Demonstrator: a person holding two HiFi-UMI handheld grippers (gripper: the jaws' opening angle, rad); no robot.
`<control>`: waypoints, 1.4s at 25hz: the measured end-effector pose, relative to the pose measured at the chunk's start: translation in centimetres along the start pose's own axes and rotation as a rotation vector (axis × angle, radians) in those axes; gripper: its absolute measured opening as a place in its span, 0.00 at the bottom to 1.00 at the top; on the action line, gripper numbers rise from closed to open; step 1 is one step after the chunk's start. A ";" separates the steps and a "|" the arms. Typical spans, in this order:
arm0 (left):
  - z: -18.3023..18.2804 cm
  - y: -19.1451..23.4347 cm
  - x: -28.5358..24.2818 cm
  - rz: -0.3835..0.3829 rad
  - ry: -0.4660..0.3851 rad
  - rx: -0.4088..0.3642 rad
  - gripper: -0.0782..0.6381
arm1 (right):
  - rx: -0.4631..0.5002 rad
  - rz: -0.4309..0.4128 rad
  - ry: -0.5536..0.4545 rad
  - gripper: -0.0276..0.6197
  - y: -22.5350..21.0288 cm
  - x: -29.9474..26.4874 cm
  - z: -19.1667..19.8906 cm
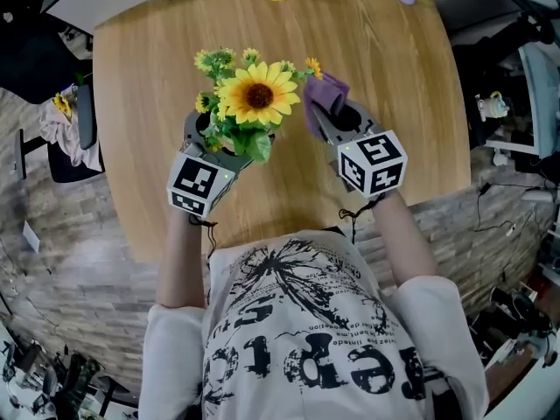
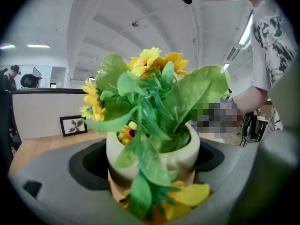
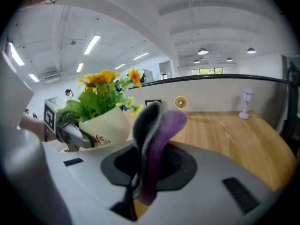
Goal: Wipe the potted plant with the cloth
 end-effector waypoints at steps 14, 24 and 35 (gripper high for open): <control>8.9 -0.2 -4.9 0.185 0.176 -0.062 0.83 | -0.031 0.170 -0.017 0.16 -5.6 -0.4 1.7; 9.9 0.0 -6.7 0.236 0.193 -0.031 0.83 | -0.047 0.184 0.015 0.16 -7.9 -0.4 2.9; 10.3 0.5 -6.3 0.208 0.210 -0.042 0.85 | -0.018 0.169 0.025 0.16 -7.4 -0.3 2.0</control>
Point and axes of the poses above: the fingertips, and each gripper's own axes: x backward along the fingers, y to its left, z out of its underside, the point moved 1 cm from there along x, backward along the fingers, and after that the axes turned 13 degrees about x, right-handed, at the moved point
